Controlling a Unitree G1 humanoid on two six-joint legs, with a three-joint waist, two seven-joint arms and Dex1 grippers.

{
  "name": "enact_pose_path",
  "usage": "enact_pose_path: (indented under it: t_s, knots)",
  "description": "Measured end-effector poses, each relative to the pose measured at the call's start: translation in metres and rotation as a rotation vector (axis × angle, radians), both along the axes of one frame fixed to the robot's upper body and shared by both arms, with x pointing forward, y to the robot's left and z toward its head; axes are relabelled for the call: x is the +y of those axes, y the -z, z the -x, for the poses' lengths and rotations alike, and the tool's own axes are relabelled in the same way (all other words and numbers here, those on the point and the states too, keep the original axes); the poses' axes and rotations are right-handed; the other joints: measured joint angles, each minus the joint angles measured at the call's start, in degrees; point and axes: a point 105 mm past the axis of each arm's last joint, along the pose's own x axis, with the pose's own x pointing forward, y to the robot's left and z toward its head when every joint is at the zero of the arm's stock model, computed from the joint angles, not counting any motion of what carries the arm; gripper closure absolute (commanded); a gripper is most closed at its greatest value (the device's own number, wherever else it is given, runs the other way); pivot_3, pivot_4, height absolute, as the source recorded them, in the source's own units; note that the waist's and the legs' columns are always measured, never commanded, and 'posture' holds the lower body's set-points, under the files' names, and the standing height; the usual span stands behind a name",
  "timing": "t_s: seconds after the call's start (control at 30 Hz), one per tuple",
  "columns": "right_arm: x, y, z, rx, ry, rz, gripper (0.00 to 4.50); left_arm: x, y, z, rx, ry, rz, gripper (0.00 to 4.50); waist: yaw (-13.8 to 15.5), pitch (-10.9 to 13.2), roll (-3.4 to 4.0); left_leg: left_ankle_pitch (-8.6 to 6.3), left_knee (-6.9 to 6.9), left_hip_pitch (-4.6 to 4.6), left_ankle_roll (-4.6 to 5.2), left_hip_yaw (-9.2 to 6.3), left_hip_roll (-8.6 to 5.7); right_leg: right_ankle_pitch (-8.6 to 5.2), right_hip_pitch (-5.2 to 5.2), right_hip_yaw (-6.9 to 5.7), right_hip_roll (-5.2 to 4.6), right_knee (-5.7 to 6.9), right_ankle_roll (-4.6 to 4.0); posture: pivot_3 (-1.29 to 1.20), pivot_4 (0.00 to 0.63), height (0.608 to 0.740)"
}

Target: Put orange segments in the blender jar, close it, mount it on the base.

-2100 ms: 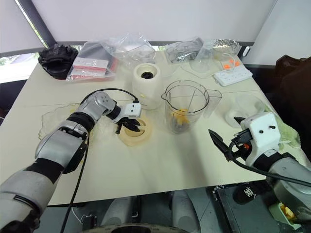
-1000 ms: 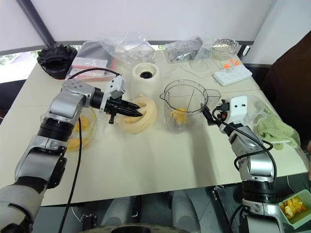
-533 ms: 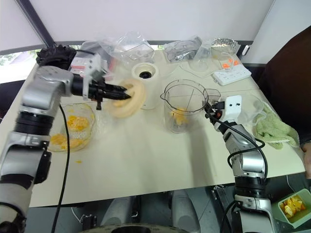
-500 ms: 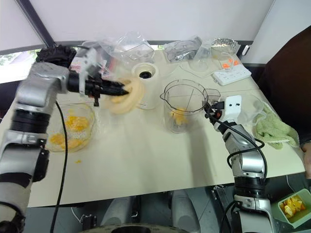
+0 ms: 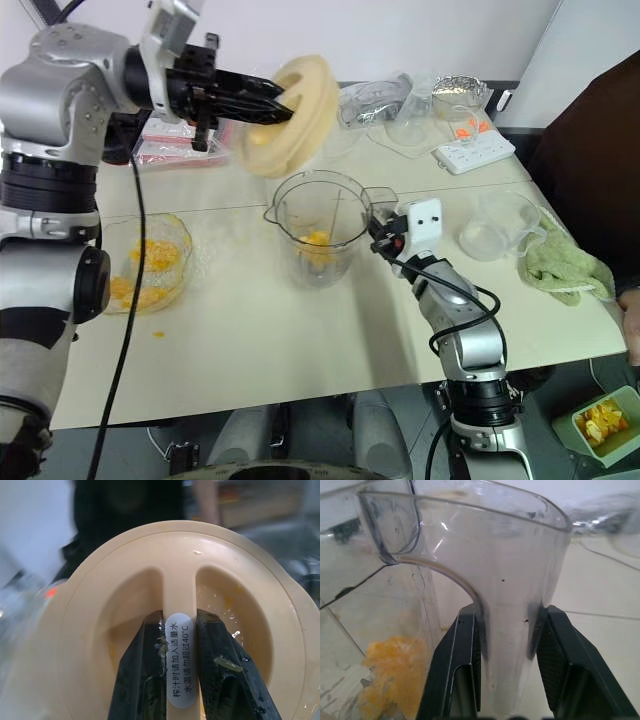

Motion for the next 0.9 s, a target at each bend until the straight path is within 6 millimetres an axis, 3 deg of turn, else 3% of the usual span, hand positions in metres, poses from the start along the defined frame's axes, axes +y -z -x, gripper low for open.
enact_pose_path:
  t_s: [0.2,0.33,0.43,0.6,0.9]
  knots:
    - [0.004,0.014,0.005,0.042,0.016,0.021,3.56,-0.02,0.01,0.018,0.004,0.11,-0.063,4.26,-0.1,0.0,0.01,0.0,0.01,0.02,0.0,0.01,0.0,-0.07,0.0,0.02,0.01,0.0,-0.13,0.0,0.15,0.74]
    - [0.005,0.014,0.004,0.037,0.027,0.033,3.56,-0.02,0.049,0.012,0.047,0.087,-0.182,4.26,-0.2,0.0,0.03,0.01,0.01,0.07,0.0,0.0,0.01,-0.08,0.0,0.04,0.04,0.1,-0.15,0.0,0.15,0.74]
    - [0.004,0.014,0.004,0.034,0.031,0.037,3.56,-0.018,0.066,0.005,0.055,0.046,-0.235,4.26,-0.1,0.0,0.03,0.02,0.02,0.05,-0.01,0.0,0.01,-0.08,0.0,0.04,0.04,0.09,-0.15,0.0,0.15,0.74]
    - [0.005,0.012,0.005,0.025,0.035,0.048,3.56,-0.019,0.08,-0.01,0.011,-0.02,-0.286,4.26,0.2,0.0,0.03,0.02,0.03,0.03,-0.01,0.0,0.0,-0.08,0.01,0.04,0.02,0.03,-0.15,0.0,0.15,0.74]
    - [0.004,0.012,0.004,0.023,0.04,0.055,3.56,-0.028,0.088,-0.016,0.007,-0.027,-0.289,4.26,0.3,0.0,0.04,0.02,0.06,0.09,-0.01,0.0,-0.01,-0.09,0.1,0.04,0.02,0.02,-0.16,0.0,0.15,0.74]
